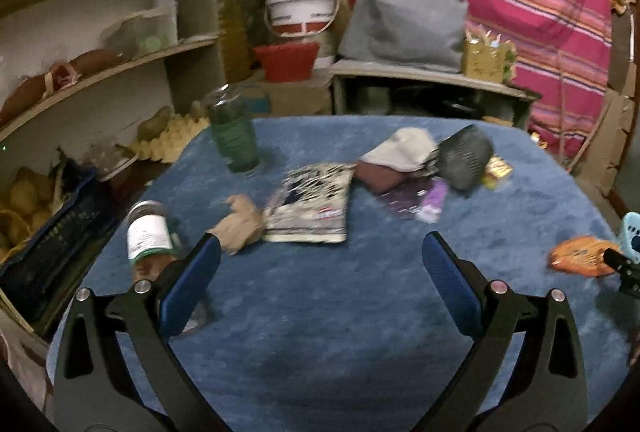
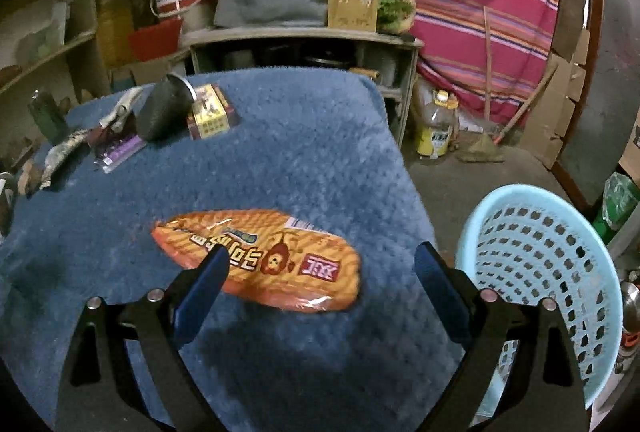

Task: Collect trash
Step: 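Grasp the orange snack bag with the right tool while the left tool grasps the crumpled brown paper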

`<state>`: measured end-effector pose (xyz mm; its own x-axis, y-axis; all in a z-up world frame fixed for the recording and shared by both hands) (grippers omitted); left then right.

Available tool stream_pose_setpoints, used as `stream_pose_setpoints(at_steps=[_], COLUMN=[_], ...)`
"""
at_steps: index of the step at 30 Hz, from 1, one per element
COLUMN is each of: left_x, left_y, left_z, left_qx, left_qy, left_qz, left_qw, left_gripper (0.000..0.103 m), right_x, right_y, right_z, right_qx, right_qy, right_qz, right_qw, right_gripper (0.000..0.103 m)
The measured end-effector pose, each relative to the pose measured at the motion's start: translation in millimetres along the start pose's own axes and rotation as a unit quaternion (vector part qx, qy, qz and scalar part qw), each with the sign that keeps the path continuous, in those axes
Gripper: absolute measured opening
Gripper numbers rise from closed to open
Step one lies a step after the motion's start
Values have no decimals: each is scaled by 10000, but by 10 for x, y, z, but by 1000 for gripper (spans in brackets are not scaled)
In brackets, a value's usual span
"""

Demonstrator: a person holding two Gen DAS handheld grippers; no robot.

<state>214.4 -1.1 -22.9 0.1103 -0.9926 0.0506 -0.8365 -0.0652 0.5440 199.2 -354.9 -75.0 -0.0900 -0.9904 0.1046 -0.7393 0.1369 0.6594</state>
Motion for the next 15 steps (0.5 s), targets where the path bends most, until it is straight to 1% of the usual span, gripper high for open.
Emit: stream_pose_setpoints(at_steps=[5, 8, 10, 11, 12, 13, 14, 15], left_x=[-323, -442, -463, -462, -462, -454, -449, -442], left_y=[-208, -339, -422, -463, -495, -537, -567, -597], left_z=[13, 4, -11, -22, -34, -53, -68, -84], left_qx=[-277, -419, -463, -474, -477, -470, -456, -450], left_qy=[168, 283, 263, 226, 192, 150, 134, 126], left_qz=[-189, -227, -297, -342, -376, -441, -484, -503], left_qw=[9993, 9985, 9981, 9980, 9980, 9978, 9977, 9976], left_gripper=[97, 97, 97, 97, 97, 97, 97, 97], right_x=[32, -3, -26, -37, -42, -51, -58, -68], right_y=[-186, -250, -263, -272, -272, -279, -282, -289], right_z=[25, 45, 50, 48, 42, 34, 19, 10], right_qx=[-350, -496, -529, -542, -541, -536, -526, -517], right_qy=[-114, -46, 17, 36, 44, 43, 35, 32], right_qz=[-22, -101, -144, -164, -185, -240, -321, -389], right_qw=[9993, 9987, 9985, 9984, 9984, 9983, 9981, 9979], right_gripper=[92, 86, 71, 69, 63, 54, 48, 38])
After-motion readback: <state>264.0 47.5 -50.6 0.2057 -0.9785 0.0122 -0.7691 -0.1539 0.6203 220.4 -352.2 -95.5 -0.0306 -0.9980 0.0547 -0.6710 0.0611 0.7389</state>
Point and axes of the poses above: each gripper's, at about its wrist camera, not at the fingertips, and y roughly against the way its jaws point, x to its right, z to its underside, the point moved 2 cm from there along -y, roughly the way its jaws point, and after that the axes turned 7 degrees about y, right-handed, at the moved point
